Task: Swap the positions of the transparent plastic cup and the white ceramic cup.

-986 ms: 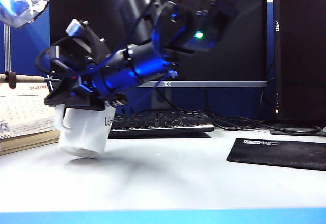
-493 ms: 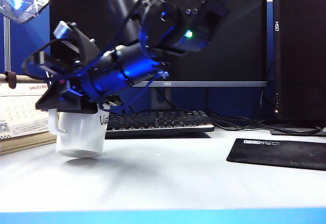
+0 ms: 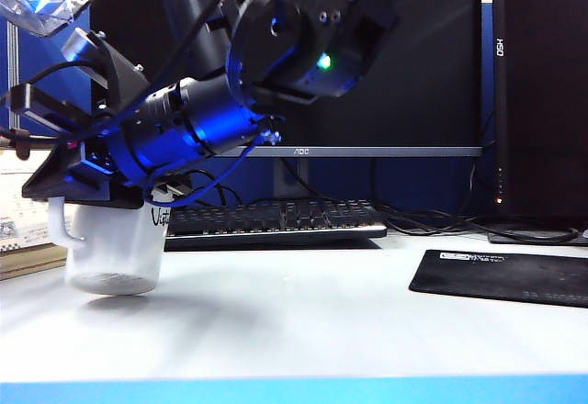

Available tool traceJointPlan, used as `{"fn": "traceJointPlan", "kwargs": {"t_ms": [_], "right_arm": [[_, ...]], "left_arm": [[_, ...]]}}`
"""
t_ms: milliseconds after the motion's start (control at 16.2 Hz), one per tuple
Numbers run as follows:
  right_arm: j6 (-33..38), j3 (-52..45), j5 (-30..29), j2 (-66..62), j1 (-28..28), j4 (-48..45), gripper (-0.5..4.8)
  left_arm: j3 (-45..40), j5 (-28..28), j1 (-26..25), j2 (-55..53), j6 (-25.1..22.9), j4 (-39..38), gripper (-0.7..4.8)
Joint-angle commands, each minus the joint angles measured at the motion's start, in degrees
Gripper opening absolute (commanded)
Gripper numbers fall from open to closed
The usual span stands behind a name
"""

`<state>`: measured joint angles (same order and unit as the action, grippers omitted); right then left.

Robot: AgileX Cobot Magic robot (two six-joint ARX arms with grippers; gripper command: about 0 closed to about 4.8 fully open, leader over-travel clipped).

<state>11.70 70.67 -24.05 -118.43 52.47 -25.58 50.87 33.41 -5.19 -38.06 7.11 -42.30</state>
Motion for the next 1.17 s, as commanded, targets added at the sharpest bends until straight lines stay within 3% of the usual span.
{"fn": "traceJointPlan", "kwargs": {"t_ms": [62,185,308,739,924,1171], "right_arm": [[2.62,-1.27,1.07,-1.60,-0.52,6.45,-0.05],[2.64,-1.27,1.03,-1.60,-0.90,6.45,0.24],[2.62,-1.27,1.55,-1.60,-1.07,6.47,1.22],[2.67,-1.27,3.82,-1.62,-2.60,6.67,1.26],[2.86,-1.27,5.22,-1.57,-3.96,10.69,3.34],[2.84,-1.22,5.27,-1.16,-5.92,11.78,3.33]], "left_arm": [[0.15,1.53,-0.04,0.17,-0.72,0.87,-0.06],[0.15,1.55,-0.04,0.17,-0.72,1.11,-0.06],[0.15,1.53,-0.07,0.17,-0.72,1.66,-0.06],[0.26,1.97,-0.07,0.17,-0.90,1.97,-0.06],[0.26,2.62,-0.07,0.17,-0.92,2.32,-0.06],[0.55,4.85,-0.07,0.17,0.33,5.05,-0.06]]}}
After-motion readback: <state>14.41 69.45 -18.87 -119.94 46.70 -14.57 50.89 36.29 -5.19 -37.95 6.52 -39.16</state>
